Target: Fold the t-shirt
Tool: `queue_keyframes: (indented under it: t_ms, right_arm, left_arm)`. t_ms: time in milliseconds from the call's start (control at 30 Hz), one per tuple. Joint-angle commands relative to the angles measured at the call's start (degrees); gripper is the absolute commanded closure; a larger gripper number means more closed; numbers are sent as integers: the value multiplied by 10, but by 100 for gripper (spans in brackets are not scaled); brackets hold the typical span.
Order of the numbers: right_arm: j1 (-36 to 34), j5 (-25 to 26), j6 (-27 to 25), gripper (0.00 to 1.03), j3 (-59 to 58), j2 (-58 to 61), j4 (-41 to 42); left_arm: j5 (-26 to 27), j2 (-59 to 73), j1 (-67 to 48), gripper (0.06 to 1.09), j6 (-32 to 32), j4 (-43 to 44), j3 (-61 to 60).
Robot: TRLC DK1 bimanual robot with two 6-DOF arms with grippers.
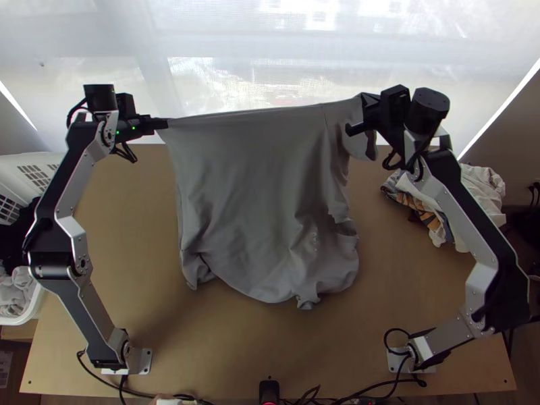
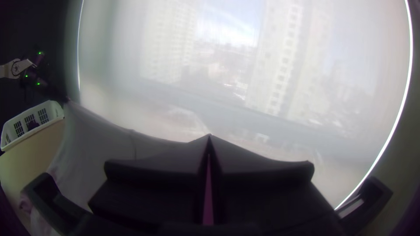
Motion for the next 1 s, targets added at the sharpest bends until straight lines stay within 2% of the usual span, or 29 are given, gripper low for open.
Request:
queue_keyframes:
  t_ms: [0,167,433,467,500,600,633,733,800,833,867,900,967]
  right_arm:
    - [-15,-3,2,100,133,178,16]
    - [-11,1,7,100,169,251,14]
    - [0,11,12,100,143,291,15]
    - [0,11,15,100,139,291,15]
    - [1,11,22,97,136,291,15]
    - [4,10,36,81,122,279,15]
    - [6,10,36,73,117,272,15]
    - [7,10,48,48,107,252,14]
    - [7,10,56,39,100,236,13]
    - [7,10,58,29,96,228,10]
    - [7,10,59,10,91,220,7]
    - [7,10,60,4,85,211,4]
    - [6,10,64,5,67,189,3]
  left_arm:
    - [-45,154,-16,105,2,6,149]
    - [-60,212,-33,105,1,14,169]
    - [-67,260,-58,104,1,12,162]
    - [-67,262,-60,97,1,9,162]
    - [-67,262,-62,83,3,4,162]
    - [-63,252,-66,43,7,-29,162]
    - [-60,247,-68,36,8,-49,162]
    - [-47,221,-70,25,5,-108,159]
    - [-40,195,-70,19,-1,-131,145]
    - [-32,179,-70,16,-5,-138,133]
    - [-31,163,-70,14,-5,-141,118]
    - [-27,146,-70,12,-6,-145,104]
    - [-17,111,-71,12,-7,-152,74]
